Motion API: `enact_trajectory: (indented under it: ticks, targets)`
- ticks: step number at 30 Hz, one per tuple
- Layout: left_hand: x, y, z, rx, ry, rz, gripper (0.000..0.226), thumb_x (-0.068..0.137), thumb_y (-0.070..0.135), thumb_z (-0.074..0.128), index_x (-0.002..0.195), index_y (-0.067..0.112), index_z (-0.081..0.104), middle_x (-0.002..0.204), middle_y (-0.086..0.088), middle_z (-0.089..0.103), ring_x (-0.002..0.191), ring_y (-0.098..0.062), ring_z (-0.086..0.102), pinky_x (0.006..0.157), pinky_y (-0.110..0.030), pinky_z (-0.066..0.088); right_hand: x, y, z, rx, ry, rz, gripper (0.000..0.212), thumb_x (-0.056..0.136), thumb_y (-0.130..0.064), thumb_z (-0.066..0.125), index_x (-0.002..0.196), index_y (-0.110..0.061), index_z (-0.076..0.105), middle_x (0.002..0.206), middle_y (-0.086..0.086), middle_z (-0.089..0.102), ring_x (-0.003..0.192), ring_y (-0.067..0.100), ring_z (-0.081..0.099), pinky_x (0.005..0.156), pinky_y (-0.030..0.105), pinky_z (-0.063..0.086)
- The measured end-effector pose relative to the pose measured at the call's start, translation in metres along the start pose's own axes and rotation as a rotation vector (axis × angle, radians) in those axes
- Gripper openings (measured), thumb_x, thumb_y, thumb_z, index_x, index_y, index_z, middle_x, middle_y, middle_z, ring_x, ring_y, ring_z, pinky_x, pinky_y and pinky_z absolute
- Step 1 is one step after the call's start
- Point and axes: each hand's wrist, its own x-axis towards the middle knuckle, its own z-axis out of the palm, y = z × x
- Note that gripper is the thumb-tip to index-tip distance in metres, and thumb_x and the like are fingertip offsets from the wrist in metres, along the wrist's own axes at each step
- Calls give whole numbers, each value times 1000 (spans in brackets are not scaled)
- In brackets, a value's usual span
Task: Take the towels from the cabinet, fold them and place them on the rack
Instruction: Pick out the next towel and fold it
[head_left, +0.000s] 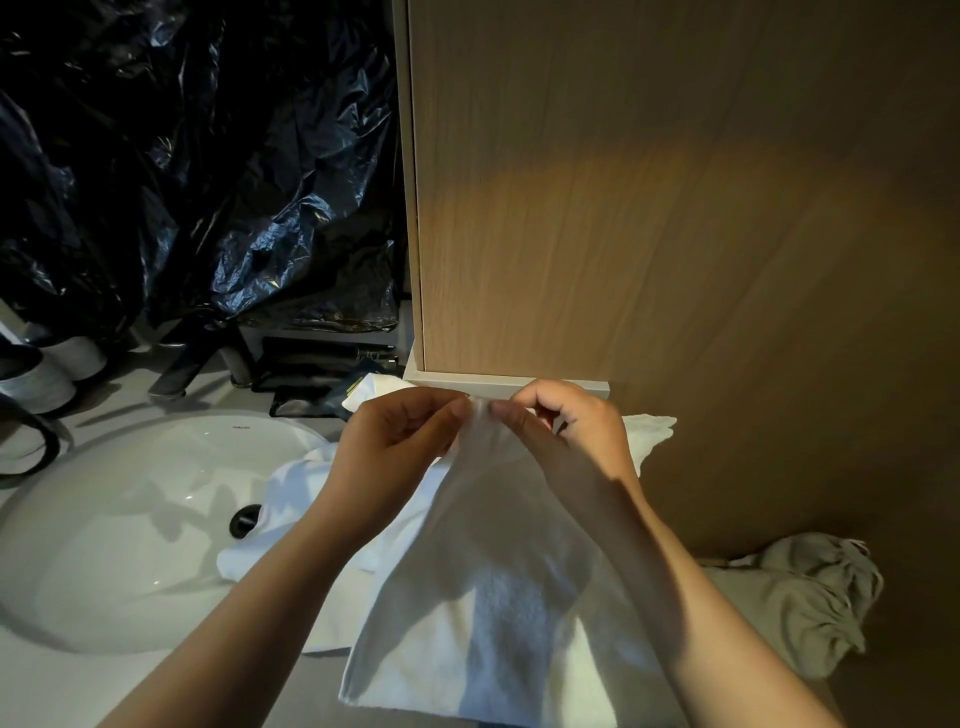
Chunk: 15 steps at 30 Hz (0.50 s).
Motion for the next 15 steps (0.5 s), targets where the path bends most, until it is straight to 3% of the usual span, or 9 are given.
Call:
enact_trajectory:
  ticks: [2,4,7,8,10,12,15]
  targets:
    - [-4,0,1,2,-7,9,11,85,15,69,95,12,75,84,-2,76,80,-15,72,70,-23,55,0,0,0,-1,2,-17,28,85,-52,64,71,-27,65,68,-3,55,65,13,50,61,40,41]
    - [-5,0,2,66,19,34,13,86,14,70,98,11,75,87,-1,76,83,-12,71,73,-18,54,0,1,1,5,7,-41,25,85,-49,67,70,-29,67,74,-9,55,71,9,51,62,30,39]
    - [-5,1,3,230,74,110,14,92,14,64,100,14,74,86,4,74,79,-2,67,68,-10,47,1,2,0,33,-18,-35,16,84,-46,69,70,-39,67,101,-16,60,102,1,51,79,8,36]
    - [-4,2,2,267,97,122,13,92,15,62,100,15,73,86,6,73,78,-1,65,67,-9,46,2,3,-2,28,-49,-32,17,86,-45,68,69,-42,66,107,-17,61,111,0,49,88,7,35]
    - [-1,4,-2,304,129,144,12,94,13,60,97,16,71,87,10,70,78,-1,62,66,-11,44,6,8,-10,-67,-143,-32,24,91,-43,64,67,-42,59,97,-20,63,109,4,55,107,29,35]
    - [4,7,-6,351,134,180,13,96,13,57,96,15,69,86,14,66,77,2,59,67,-13,42,8,14,-19,-195,-248,-14,31,96,-38,59,66,-35,55,74,-18,58,85,5,59,116,45,23]
    - [14,10,-12,351,142,204,15,97,11,52,100,14,66,85,6,63,73,2,54,67,-11,39,8,22,-29,-268,-294,-26,38,99,-33,57,62,-31,47,63,-17,49,66,5,51,116,40,20]
